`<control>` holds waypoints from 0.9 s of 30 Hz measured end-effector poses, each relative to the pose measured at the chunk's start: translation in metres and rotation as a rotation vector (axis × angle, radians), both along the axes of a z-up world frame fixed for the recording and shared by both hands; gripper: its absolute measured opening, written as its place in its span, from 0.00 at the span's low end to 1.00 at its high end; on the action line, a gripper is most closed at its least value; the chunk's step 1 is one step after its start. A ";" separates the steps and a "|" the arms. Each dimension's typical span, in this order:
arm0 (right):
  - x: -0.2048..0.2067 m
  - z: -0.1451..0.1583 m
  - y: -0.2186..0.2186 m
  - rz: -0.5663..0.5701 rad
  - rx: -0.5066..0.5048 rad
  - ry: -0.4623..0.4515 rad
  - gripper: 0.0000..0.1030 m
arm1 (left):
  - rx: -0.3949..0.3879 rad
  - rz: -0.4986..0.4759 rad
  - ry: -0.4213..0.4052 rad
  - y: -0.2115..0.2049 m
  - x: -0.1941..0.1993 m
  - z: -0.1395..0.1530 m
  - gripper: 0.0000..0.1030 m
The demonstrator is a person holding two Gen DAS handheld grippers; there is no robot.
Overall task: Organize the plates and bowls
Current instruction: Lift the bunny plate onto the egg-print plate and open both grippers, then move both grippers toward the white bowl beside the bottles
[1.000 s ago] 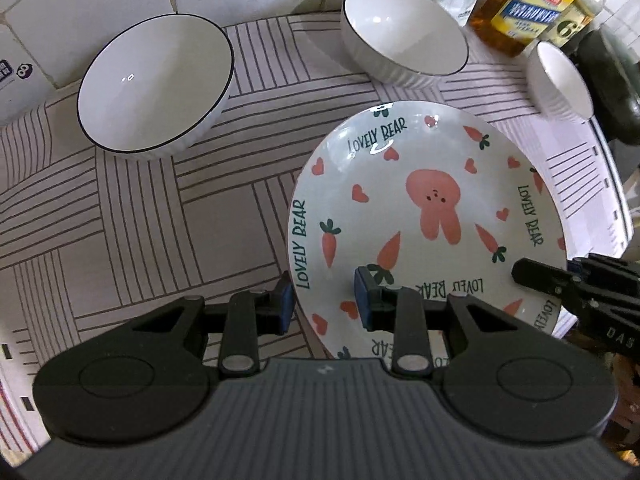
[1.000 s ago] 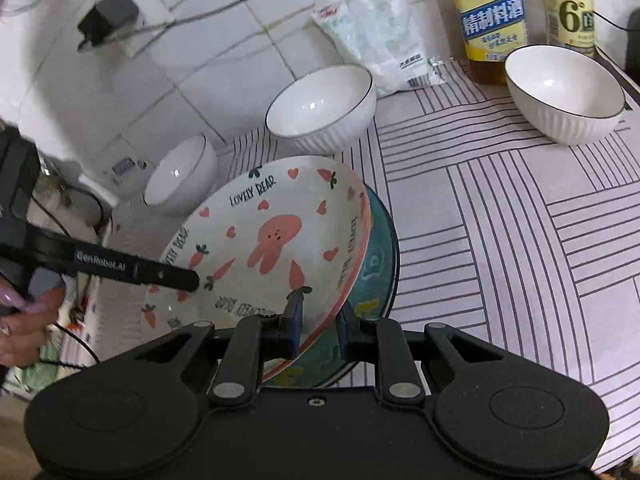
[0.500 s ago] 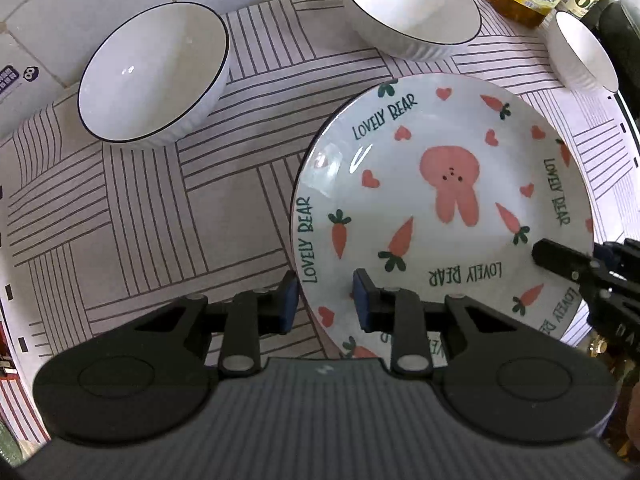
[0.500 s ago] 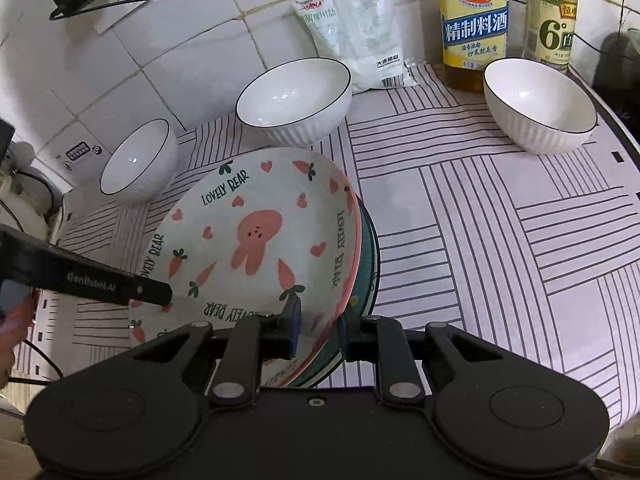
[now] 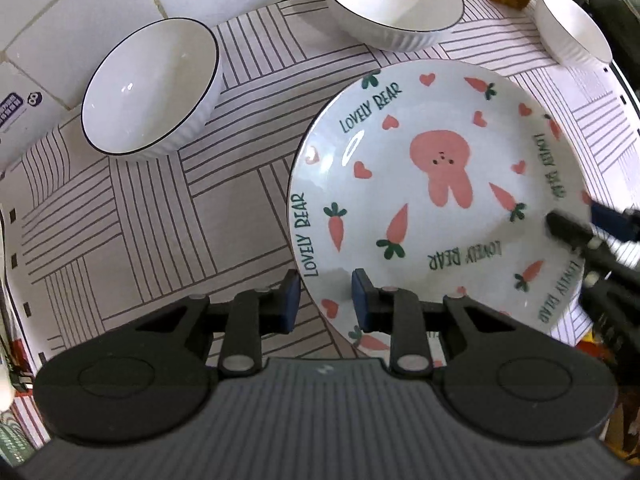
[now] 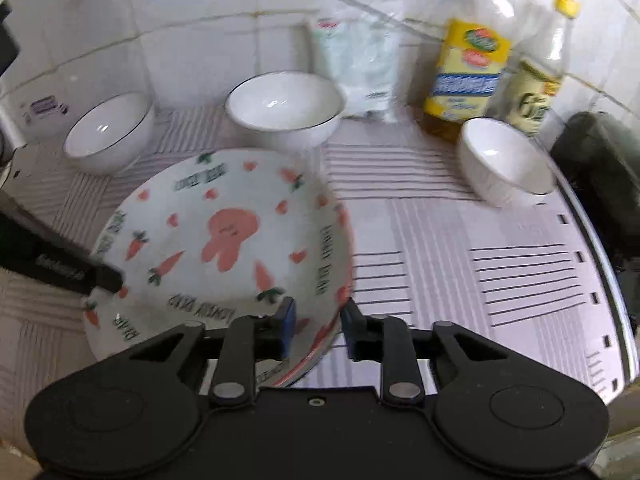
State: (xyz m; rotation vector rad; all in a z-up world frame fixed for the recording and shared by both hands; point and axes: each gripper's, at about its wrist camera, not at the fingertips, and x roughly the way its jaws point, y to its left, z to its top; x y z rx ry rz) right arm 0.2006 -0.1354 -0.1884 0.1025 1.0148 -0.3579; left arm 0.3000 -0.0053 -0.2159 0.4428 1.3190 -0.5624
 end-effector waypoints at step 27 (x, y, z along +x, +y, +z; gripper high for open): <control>-0.095 0.094 0.003 0.001 -0.018 -0.225 0.39 | -0.068 -0.204 -0.081 0.021 -0.083 0.117 0.57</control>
